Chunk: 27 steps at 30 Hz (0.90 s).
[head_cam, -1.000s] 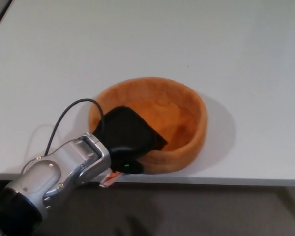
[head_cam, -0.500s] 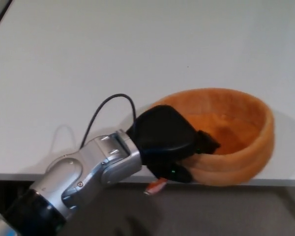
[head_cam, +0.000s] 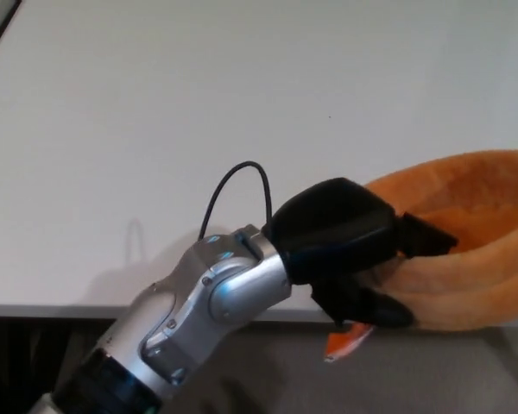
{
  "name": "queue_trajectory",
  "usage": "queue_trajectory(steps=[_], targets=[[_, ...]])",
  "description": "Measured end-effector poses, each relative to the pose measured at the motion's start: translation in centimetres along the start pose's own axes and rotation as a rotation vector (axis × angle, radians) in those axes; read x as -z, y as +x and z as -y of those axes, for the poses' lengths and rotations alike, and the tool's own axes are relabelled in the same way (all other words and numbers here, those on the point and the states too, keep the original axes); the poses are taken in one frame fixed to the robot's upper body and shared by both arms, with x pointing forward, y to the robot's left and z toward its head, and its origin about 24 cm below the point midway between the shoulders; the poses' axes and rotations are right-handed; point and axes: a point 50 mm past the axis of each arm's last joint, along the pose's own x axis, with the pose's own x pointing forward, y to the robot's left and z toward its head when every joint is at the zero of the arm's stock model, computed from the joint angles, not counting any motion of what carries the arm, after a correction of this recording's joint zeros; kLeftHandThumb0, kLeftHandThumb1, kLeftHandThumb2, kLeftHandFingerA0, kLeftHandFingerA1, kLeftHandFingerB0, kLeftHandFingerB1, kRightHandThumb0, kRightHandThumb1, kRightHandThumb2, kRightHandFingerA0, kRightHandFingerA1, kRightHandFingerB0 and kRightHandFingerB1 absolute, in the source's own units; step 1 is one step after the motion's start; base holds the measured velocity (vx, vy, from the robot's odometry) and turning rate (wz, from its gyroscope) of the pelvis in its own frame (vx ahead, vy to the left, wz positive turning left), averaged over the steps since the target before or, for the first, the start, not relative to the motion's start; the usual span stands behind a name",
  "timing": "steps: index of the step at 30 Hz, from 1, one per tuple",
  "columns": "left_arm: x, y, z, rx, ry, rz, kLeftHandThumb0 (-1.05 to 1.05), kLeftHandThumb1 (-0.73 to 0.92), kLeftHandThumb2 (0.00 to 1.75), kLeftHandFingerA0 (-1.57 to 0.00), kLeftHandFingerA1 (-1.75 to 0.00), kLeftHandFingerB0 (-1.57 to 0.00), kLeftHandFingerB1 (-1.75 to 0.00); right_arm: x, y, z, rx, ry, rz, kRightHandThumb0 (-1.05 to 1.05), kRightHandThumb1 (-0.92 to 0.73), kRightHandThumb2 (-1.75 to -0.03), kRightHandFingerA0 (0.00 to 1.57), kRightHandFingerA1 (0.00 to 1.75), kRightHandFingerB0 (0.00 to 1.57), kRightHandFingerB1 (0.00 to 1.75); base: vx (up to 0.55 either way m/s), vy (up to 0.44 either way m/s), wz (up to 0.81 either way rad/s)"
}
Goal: A soft plate is kept in the center of the table close to the robot and the robot uses its left hand to pick up the plate, turns it upside down and places it back on the table
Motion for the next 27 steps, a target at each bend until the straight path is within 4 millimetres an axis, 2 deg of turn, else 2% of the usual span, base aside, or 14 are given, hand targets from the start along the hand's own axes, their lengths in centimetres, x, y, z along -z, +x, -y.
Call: queue_trajectory(steps=[4, 6, 7, 13, 17, 22, 27], targets=[[-0.3, 0.4, -0.8, -0.043, -0.079, 0.005, -0.21, 0.44, 0.82, -0.97, -1.75, -0.77, -1.75, 0.0, 0.0, 0.0, 0.000, 0.000, 0.000, -0.79, -0.90, -0.68, 0.47, 0.41, 0.29, 0.31, 0.00, 0.000, 0.00], [-0.5, 0.6, -1.2, -0.069, -0.127, 0.009, -0.24, 0.45, 0.80, -0.96, -1.75, -0.77, -1.75, 0.0, 0.0, 0.0, -0.001, -0.001, 0.000, -0.78, -0.91, -0.68, 0.47, 0.41, 0.29, 0.31, 0.00, 0.000, 0.00], [-0.5, 0.7, -1.4, -0.083, -0.154, 0.012, -0.29, 0.47, 0.72, -0.96, -1.75, -0.78, -1.75, 0.0, 0.0, 0.0, -0.001, -0.001, 0.000, -0.76, -0.91, -0.68, 0.47, 0.41, 0.30, 0.31, 0.00, 0.000, 0.00], [-1.0, 1.2, -2.4, -0.161, -0.296, 0.032, -0.29, 0.47, 0.74, -0.99, -1.75, -0.76, -1.75, 0.0, 0.0, 0.0, -0.002, -0.002, 0.000, -0.79, -0.89, -0.68, 0.48, 0.42, 0.30, 0.32, 0.00, 0.000, 0.00], [-1.2, 1.6, -3.0, -0.217, -0.407, 0.050, -0.34, 0.51, 0.67, -0.99, -1.75, -0.80, -1.75, 0.0, 0.0, 0.0, -0.002, -0.002, 0.001, -0.77, -0.90, -0.68, 0.48, 0.43, 0.30, 0.32, 0.00, 0.000, 0.00], [-1.5, 2.0, -3.7, -0.285, -0.547, 0.074, -0.32, 0.54, 0.68, -0.97, -1.75, -0.82, -1.75, -0.1, 0.1, -0.1, -0.003, -0.002, 0.002, -0.75, -0.90, -0.68, 0.49, 0.42, 0.30, 0.33, 0.00, 0.000, 0.00], [-1.0, 1.9, -4.0, -0.335, -0.669, 0.075, -0.28, 0.54, 0.74, -0.98, -1.75, -0.76, -1.75, -0.1, 0.1, -0.1, -0.006, -0.002, 0.003, -0.75, -0.89, -0.68, 0.48, 0.42, 0.29, 0.33, 0.00, 0.000, 0.00]])
